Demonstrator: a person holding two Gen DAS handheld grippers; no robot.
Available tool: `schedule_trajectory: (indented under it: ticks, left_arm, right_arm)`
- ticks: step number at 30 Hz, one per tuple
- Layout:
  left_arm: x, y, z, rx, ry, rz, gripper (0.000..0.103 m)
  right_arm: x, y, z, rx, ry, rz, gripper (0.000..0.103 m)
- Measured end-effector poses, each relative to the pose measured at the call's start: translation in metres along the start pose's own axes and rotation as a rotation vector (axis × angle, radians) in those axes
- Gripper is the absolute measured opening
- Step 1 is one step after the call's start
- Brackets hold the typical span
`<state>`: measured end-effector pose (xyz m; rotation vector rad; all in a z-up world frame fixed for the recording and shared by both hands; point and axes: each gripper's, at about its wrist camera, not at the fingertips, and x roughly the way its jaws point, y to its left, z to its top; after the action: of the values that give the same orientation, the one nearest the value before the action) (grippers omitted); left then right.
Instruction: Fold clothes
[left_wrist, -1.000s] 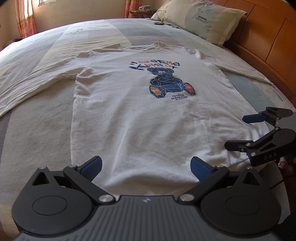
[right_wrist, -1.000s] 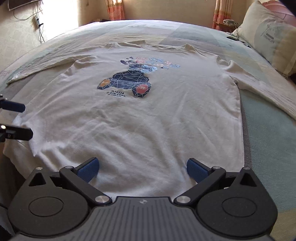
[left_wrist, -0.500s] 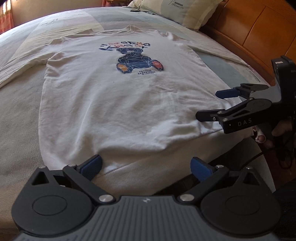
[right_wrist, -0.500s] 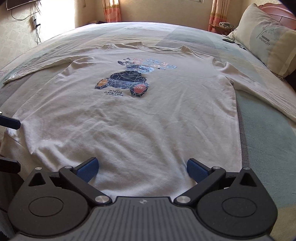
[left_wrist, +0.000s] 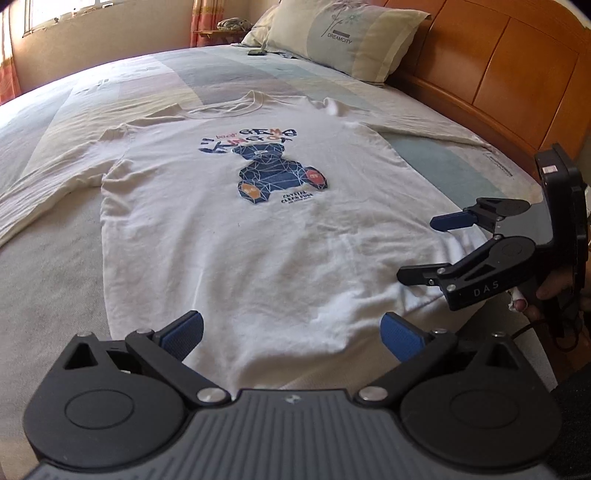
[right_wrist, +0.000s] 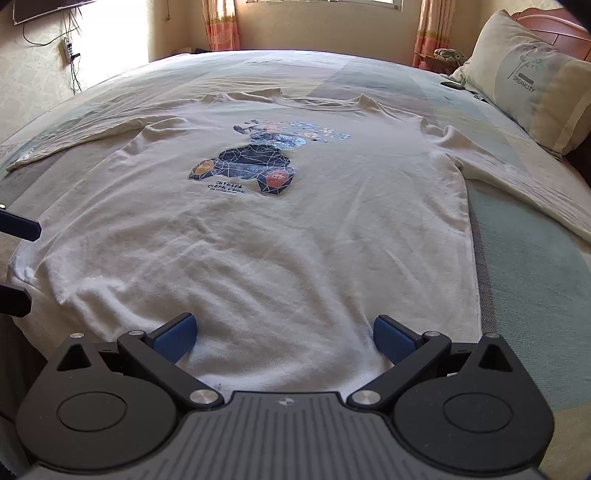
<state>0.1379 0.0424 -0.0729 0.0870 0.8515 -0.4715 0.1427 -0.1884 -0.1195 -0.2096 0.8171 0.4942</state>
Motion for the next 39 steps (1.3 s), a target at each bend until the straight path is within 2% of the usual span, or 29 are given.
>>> schedule_trajectory:
  ticks: [5,7,11,13,17,19,22,24,28,32,35,39]
  left_arm:
    - [0.007,0.047,0.056,-0.012,-0.068,0.031,0.102]
    - [0.022,0.073,0.082,-0.056,-0.094,0.022,0.102]
    - [0.073,0.137,0.127,-0.258,-0.104,-0.06,0.101]
    - [0.106,0.16,0.14,-0.336,-0.061,-0.088,0.101]
    - [0.148,0.181,0.14,-0.394,0.017,-0.053,0.1]
    - [0.149,0.186,0.14,-0.374,-0.021,0.009,0.101]
    - [0.143,0.193,0.145,-0.418,-0.039,0.06,0.1]
    - [0.134,0.193,0.146,-0.441,-0.061,0.004,0.1]
    - [0.126,0.175,0.142,-0.398,-0.048,-0.123,0.101]
    - [0.131,0.174,0.122,-0.394,-0.003,-0.1,0.1]
    - [0.121,0.171,0.114,-0.379,0.022,-0.085,0.1]
    - [0.101,0.163,0.113,-0.35,0.007,-0.056,0.1]
  right_arm:
    - [-0.002,-0.001,-0.001,-0.012,-0.003,0.005,0.103]
    - [-0.002,0.0,-0.002,-0.012,-0.003,0.003,0.103]
    - [-0.002,0.001,-0.001,-0.012,-0.003,-0.001,0.103]
    - [-0.001,0.0,0.0,-0.012,0.001,0.001,0.103]
    - [-0.001,-0.001,0.0,-0.014,0.005,0.006,0.103]
    - [-0.001,-0.001,0.0,-0.016,0.004,0.009,0.103]
    - [0.0,-0.002,0.0,-0.02,-0.002,0.016,0.103]
    - [0.001,-0.003,0.001,-0.022,-0.002,0.019,0.103]
    - [0.002,-0.002,0.001,-0.02,-0.006,0.017,0.103]
    - [0.001,-0.002,0.001,-0.02,-0.006,0.017,0.103]
    - [0.001,-0.002,0.001,-0.018,-0.006,0.015,0.103]
    - [0.001,-0.002,0.0,-0.016,-0.01,0.012,0.103]
